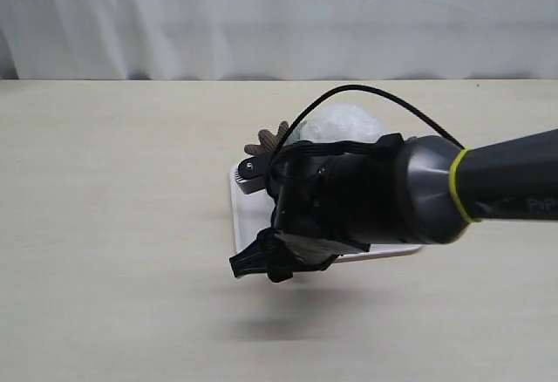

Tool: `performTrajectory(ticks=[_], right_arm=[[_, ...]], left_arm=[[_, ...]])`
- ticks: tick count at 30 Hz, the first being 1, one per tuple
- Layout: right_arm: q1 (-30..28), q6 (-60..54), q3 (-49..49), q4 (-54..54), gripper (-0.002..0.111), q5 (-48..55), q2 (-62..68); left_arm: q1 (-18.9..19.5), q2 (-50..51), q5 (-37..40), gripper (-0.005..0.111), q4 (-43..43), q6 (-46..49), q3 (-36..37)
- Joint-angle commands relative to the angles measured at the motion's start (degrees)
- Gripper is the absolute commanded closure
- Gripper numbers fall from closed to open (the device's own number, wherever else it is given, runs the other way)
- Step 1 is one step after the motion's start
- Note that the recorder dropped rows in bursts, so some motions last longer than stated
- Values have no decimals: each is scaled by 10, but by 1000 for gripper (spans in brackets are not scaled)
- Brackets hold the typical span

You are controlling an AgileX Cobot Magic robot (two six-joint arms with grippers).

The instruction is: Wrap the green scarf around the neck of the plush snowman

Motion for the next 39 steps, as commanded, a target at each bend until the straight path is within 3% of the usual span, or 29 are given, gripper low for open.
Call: performTrajectory(ticks=[1, 6, 10, 22, 39], right_arm=[[0, 43, 1, -51, 57, -11, 21], [0, 71, 1, -98, 76, -10, 39], [0, 38, 1, -102, 104, -4, 38], [0, -102, 1, -91, 104, 230, -7], [0, -125, 70, -136, 104, 232, -1]], left_arm=[[-4, -2, -4, 107, -1, 0, 2], [-4, -2, -4, 107, -1, 0, 2], [-4, -2, -4, 107, -1, 0, 2], [-4, -2, -4, 107, -1, 0, 2], [-4, -2, -4, 107, -1, 0, 2]])
